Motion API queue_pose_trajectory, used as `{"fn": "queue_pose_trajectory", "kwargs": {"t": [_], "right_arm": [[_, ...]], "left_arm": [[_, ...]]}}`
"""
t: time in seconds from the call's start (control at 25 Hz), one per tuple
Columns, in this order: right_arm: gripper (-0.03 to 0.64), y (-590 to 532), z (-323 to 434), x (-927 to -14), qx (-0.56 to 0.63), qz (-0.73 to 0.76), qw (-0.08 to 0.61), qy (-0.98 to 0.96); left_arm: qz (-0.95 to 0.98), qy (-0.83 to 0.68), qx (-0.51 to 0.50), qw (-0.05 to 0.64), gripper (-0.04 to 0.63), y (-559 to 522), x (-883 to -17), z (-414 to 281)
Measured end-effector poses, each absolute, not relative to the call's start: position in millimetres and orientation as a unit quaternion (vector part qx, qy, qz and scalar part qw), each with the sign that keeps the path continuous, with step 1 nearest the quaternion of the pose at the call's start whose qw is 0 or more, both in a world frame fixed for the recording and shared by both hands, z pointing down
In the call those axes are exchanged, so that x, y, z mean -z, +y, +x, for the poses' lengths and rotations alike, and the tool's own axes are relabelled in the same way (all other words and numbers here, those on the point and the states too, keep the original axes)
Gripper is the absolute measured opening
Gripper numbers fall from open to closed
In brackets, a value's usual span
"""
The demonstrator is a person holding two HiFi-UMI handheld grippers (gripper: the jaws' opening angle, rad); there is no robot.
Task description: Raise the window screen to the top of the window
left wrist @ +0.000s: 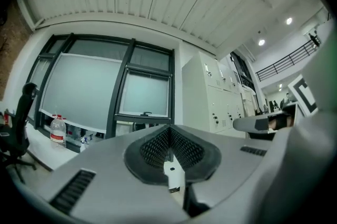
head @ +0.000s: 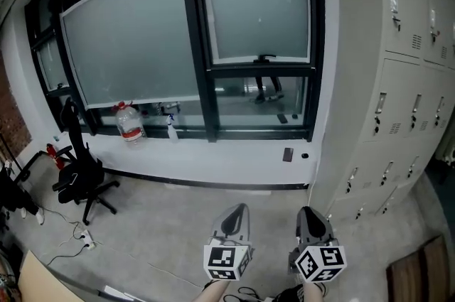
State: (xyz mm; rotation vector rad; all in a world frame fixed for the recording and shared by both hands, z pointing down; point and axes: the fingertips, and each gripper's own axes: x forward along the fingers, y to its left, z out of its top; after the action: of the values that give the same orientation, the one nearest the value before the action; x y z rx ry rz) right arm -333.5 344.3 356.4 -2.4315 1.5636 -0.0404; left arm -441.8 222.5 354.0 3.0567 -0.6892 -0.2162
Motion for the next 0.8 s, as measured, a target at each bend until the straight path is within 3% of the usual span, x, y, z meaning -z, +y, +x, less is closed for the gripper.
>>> {"fn": "queue_pose_trajectory", "kwargs": {"t": [0.8], "right_arm": [[0.006, 375.9, -317.6, -341.7, -0.023, -0.819, 0.025, 0.573]], "left_arm": [[0.964, -0.258, 0.066, 0.002, 0.005, 279.0, -349.0, -416.3]]}}
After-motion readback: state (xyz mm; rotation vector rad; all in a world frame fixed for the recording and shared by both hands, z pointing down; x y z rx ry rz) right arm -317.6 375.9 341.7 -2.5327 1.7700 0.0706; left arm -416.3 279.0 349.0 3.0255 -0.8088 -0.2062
